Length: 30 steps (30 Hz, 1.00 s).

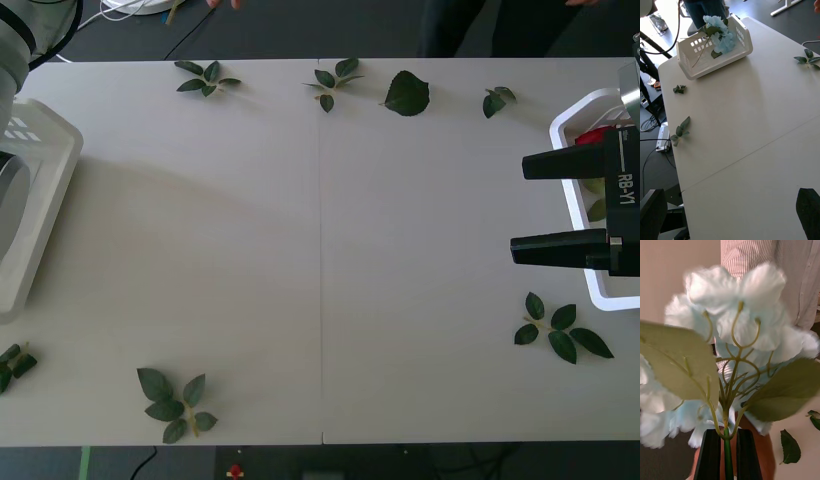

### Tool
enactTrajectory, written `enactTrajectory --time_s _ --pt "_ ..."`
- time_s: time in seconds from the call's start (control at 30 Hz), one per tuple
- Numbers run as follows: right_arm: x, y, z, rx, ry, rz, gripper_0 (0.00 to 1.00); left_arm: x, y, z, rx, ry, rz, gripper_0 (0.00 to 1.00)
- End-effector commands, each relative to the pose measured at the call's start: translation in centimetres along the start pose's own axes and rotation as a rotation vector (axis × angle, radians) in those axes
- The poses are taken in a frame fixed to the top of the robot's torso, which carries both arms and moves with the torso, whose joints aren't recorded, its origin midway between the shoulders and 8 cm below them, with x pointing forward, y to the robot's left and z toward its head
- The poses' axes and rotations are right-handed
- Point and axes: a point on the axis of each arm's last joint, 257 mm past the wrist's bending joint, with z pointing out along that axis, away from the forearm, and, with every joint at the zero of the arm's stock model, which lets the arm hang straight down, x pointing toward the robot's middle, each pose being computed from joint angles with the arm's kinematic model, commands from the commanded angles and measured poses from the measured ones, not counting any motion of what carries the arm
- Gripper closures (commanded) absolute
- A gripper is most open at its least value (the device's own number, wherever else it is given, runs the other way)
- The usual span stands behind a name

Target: Place the red flowers into the right box and the blue flowers into the left box. If a person shows an open palm, hand one flower to the person first, then continue sorting.

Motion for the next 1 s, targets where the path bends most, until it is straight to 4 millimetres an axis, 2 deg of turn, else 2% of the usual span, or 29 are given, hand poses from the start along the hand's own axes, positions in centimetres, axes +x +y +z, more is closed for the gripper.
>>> enactTrajectory --time_s 0.03,0.47,0.53,0.67,1.0 --pt "-0.35 0.5 0.17 -0.014 -0.02 -0.01 0.0 -5.78 -2.01 0.62 0.037 -0.086 0.056 0.9" --pt "-0.35 0.5 0.17 -0.014 -0.02 -0.01 0.0 -5.78 -2.01 0.62 0.037 -0.086 0.056 0.89" --pt "-0.35 0.5 0.17 -0.014 -0.02 -0.01 0.0 -5.8 -1.98 0.6 0.036 -0.086 0.058 0.9" --pt "-0.35 0.5 0.17 -0.014 -0.02 -0.01 0.0 -5.76 -2.0 0.62 0.036 -0.085 0.057 1.0" --pt "-0.35 0.5 0.17 -0.014 -0.02 -0.01 0.0 -5.95 -2.11 0.6 0.041 -0.093 0.043 1.0"
